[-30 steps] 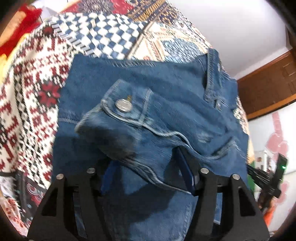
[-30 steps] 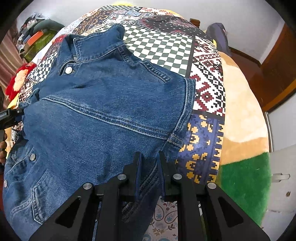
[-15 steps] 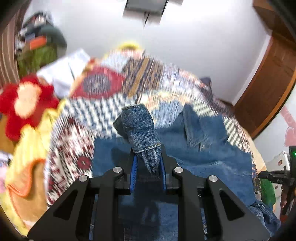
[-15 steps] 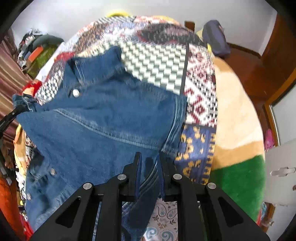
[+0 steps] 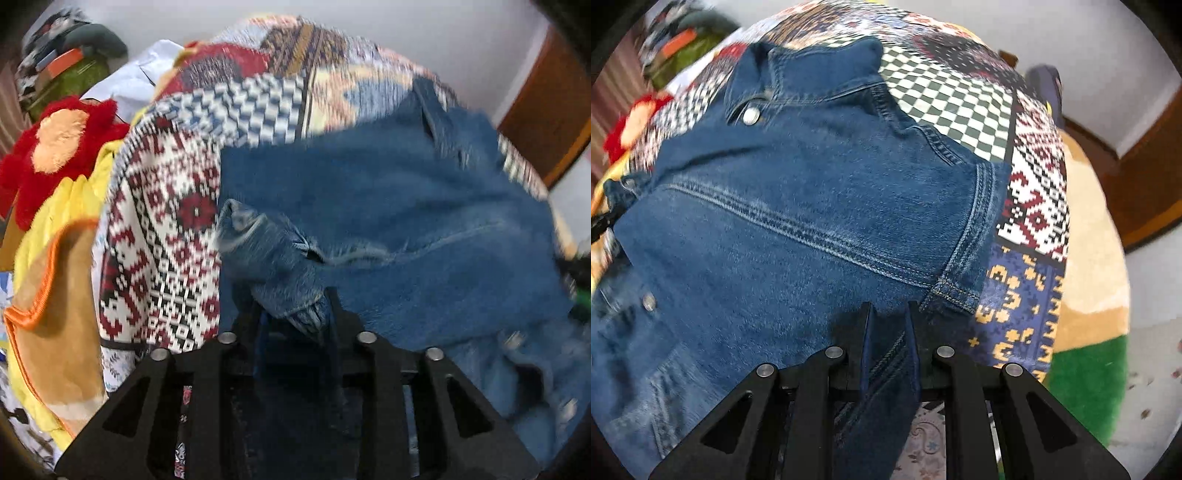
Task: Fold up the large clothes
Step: 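Open both grippers and smooth the folded jacket side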
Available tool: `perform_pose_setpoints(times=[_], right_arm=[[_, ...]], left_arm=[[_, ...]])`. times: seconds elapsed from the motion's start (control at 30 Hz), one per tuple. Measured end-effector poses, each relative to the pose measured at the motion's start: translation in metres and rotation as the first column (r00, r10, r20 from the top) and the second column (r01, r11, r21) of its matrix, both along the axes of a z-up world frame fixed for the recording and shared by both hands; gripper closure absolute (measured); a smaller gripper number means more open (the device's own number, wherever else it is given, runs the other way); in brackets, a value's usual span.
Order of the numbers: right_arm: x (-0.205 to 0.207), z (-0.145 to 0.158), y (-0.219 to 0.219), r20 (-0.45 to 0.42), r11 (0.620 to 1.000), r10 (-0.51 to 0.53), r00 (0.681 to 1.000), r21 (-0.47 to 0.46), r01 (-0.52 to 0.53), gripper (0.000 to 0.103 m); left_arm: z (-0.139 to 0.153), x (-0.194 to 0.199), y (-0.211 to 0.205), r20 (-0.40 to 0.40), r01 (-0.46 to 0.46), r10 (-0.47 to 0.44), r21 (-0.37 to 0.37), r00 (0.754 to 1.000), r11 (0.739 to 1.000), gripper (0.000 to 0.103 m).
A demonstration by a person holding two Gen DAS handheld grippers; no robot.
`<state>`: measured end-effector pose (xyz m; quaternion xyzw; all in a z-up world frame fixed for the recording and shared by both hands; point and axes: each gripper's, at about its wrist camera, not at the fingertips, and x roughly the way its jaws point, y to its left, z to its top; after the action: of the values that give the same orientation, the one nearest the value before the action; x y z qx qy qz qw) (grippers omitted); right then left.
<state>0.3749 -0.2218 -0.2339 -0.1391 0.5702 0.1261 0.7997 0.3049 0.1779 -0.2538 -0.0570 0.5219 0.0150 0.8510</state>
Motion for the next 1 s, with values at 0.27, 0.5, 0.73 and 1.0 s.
perform_pose_setpoints(times=[0.27,0.5,0.73,1.0], right_arm=[[-0.013,0.001,-0.011,0.024,0.994,0.005,1.000,-0.106,-0.002,0.069],[-0.010,0.002,-0.048,-0.026,0.995,-0.101,0.995,-0.002,0.101,0.027],[-0.007,0.032,-0.069,-0.013,0.977,-0.167,0.986,0.136,0.167,0.027],[0.019,0.073,-0.070,0.014,0.929,-0.184,0.983,0.328,0.170,0.027]], left_arm=[[-0.019,-0.009,0.015,-0.055,-0.038,0.038,0.004,0.998,0.999,0.039],[0.002,-0.030,0.025,-0.044,-0.030,0.031,0.025,0.999,0.999,0.030],[0.038,-0.033,0.042,0.025,-0.068,0.067,0.026,0.997,0.997,0.030],[0.055,0.018,0.061,0.073,-0.102,0.103,-0.023,0.992,0.995,0.013]])
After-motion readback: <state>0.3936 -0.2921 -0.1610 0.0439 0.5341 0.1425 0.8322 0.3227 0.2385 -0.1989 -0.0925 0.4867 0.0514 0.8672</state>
